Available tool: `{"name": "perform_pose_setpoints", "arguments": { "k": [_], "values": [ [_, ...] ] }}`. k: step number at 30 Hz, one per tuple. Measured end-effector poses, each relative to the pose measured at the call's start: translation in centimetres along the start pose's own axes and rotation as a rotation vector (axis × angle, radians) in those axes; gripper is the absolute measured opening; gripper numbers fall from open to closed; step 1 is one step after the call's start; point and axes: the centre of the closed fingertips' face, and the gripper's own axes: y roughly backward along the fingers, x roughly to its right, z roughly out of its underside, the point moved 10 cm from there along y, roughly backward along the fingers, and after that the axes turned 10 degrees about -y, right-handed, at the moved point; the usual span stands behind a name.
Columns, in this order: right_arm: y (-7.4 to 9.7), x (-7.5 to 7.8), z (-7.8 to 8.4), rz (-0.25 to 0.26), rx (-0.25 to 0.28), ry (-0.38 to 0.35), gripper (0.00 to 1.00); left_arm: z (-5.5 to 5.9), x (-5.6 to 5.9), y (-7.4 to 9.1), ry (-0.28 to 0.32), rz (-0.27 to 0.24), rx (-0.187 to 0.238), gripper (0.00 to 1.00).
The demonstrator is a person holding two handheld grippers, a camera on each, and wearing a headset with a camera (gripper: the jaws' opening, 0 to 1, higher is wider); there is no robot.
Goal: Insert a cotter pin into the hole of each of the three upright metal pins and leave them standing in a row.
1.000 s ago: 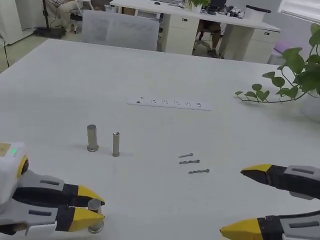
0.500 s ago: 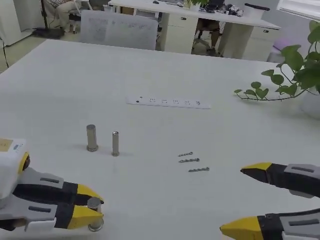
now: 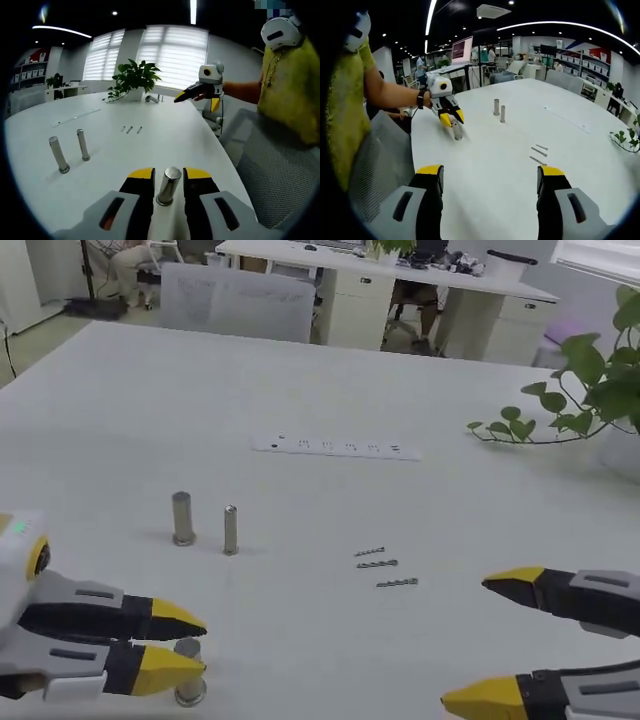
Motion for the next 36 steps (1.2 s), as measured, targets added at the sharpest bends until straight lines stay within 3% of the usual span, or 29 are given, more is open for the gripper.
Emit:
{"name": "perform_pose_setpoints", "arguments": {
  "k": [8,18,27,36],
  "values": [
    [-0.1,-0.1,-0.1,-0.009,0.0,0.004,0.78,-1.0,0.5,0.2,0.025,-0.003,-0.029,0.25],
    [-0.1,-0.2,-0.3,-0.013,0.004,0.012,0.77,-2.8,0.4,0.7,0.024,-0.068,0.018,0.36],
    [-0.2,-0.1,-0.4,-0.023,0.012,0.014,0.77,-5.0,1.8,1.2,0.011,-0.134,0.074,0.42],
    [-0.1,-0.1,-0.5,-0.031,0.021,0.021,0.77,-5.4,2.9,1.5,0.021,-0.169,0.065,0.46]
  ]
}}
